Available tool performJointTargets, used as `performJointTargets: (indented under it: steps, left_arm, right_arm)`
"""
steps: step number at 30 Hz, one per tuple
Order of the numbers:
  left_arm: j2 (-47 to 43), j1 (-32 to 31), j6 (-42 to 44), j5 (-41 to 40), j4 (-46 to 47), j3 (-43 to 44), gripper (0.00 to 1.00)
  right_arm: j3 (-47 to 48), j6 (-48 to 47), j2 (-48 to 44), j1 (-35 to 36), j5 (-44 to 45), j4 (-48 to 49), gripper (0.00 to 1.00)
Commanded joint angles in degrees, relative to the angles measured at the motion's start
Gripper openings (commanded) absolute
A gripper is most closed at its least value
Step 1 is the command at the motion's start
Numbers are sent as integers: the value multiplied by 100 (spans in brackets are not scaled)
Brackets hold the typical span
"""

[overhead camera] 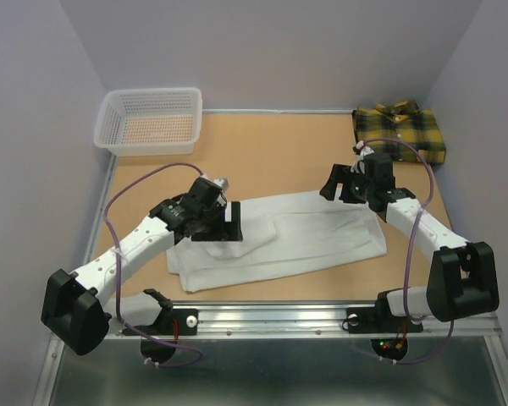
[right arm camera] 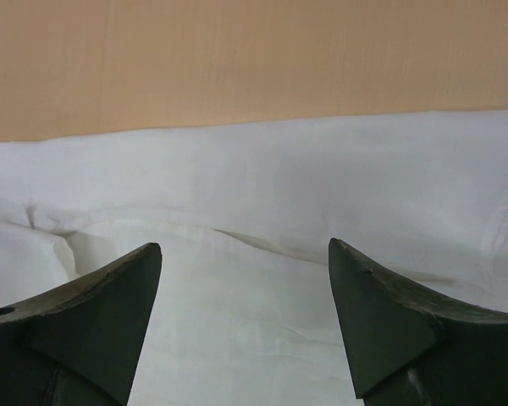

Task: Fold and stack the long sleeve shirts
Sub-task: Fold the shirt

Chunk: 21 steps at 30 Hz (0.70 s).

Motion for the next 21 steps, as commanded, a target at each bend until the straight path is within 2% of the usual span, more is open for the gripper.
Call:
performJointTargets:
  steps: [1, 7, 12, 21]
  left_arm:
    - [-61, 328, -240, -1361, -2, 762, 98]
    - [923, 1522, -327, -1143, 1120, 614, 96]
    - [1916, 1945, -591, -1108, 1816, 613, 93]
    - [3119, 2270, -741, -1381, 1984, 789, 92]
  right_arm:
    - [303, 109, 179, -9, -104, 123, 84]
    - [329, 109, 707, 105, -113, 123, 82]
    - [487, 12, 1128, 132, 186, 123, 82]
    - [962, -137, 2103, 132, 511, 264, 81]
